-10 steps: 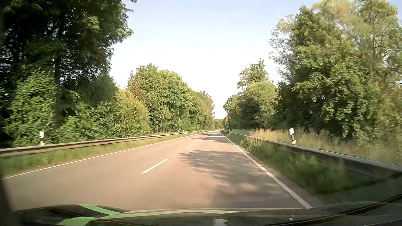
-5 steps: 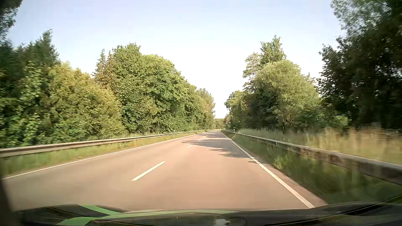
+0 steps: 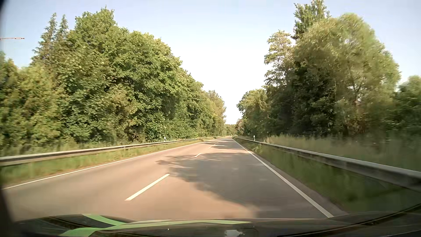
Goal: Follow the waypoints while adhering to traffic rules and regulations
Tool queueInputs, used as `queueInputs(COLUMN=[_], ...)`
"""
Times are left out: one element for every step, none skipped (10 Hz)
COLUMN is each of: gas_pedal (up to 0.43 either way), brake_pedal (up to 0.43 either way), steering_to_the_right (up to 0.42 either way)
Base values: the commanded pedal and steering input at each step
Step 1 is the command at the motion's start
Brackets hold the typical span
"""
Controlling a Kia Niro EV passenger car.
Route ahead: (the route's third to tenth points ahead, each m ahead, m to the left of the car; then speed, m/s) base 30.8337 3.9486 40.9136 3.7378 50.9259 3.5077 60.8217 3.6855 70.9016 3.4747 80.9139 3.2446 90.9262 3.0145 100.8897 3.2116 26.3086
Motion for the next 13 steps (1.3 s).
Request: queueInputs(gas_pedal=[0.169,0.169,0.169,0.169,0.169,0.169,0.169,0.157,0.157,0.157,0.169,0.177,0.189], brake_pedal=[0.000,0.000,0.000,0.000,0.000,0.000,0.000,0.000,0.000,0.000,0.000,0.000,0.000], steering_to_the_right=[0.000,0.002,0.003,0.002,0.001,0.000,0.000,0.000,0.000,0.000,0.000,0.000,0.000])
